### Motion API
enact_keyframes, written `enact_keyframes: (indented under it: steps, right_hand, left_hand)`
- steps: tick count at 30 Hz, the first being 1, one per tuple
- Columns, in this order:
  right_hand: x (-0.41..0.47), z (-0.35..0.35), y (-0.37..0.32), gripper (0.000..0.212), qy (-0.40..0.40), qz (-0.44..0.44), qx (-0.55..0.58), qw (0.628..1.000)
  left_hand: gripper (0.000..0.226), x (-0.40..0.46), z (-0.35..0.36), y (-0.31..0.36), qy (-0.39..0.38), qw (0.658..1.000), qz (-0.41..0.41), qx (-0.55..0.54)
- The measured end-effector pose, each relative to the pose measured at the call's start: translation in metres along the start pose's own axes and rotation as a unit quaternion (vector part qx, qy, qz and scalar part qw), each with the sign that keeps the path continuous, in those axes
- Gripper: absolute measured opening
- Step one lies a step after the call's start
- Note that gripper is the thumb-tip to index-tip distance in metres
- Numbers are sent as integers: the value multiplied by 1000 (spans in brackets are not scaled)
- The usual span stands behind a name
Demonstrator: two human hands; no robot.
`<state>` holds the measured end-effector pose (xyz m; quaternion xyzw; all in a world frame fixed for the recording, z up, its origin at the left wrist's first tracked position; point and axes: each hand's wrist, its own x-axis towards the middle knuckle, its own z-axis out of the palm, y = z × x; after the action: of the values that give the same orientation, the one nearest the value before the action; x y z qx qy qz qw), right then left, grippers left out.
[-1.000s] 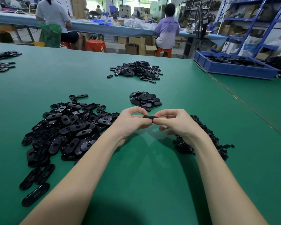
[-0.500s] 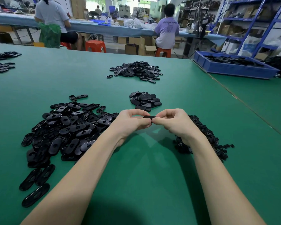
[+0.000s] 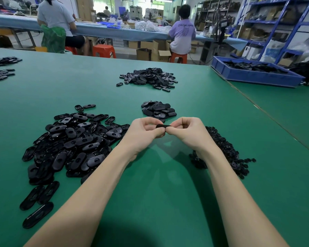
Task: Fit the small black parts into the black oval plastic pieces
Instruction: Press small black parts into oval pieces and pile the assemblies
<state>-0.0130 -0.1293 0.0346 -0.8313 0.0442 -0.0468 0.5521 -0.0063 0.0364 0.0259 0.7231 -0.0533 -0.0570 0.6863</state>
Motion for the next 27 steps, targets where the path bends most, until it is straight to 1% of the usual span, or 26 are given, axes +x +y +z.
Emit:
enact_keyframes:
  steps: [2, 4, 7, 10, 13, 16, 19, 22, 24, 27]
  right_hand:
    - [-1, -2, -1, 13, -13, 18, 64, 998]
    - [-2, -6, 0, 11, -22, 40, 100, 994]
    - [-3, -10, 1, 10, -23, 55, 105, 993]
    - [-1, -12, 2, 16, -8, 59, 91, 994]
    - [0, -11, 4, 12, -20, 71, 76, 994]
    - [-2, -8, 7, 10, -37, 72, 47, 996]
    - [-3, -7, 8, 11, -47, 71, 39, 996]
    - [-3, -8, 7, 10, -58, 70, 35, 995]
    - [-3, -8, 7, 11, -64, 71, 33, 995]
    - [-2, -9, 8, 12, -69, 72, 31, 995]
  left_hand:
    - [18, 1, -4, 1, 0, 996, 49, 69]
    - [19, 1, -8, 2, 0, 987, 89, 136]
    - [16, 6, -13, 0, 20, 967, 135, 216]
    - [14, 24, -14, 0, 81, 950, 157, 257]
    - [14, 61, -10, 5, 139, 945, 140, 259]
    - [14, 98, -5, 12, 164, 946, 93, 264]
    - [16, 121, -1, 11, 169, 941, 44, 290]
    - [23, 129, -1, 7, 166, 932, 19, 323]
    - [26, 130, -2, 6, 157, 931, 18, 328]
    - [30, 122, -6, 7, 161, 934, 39, 315]
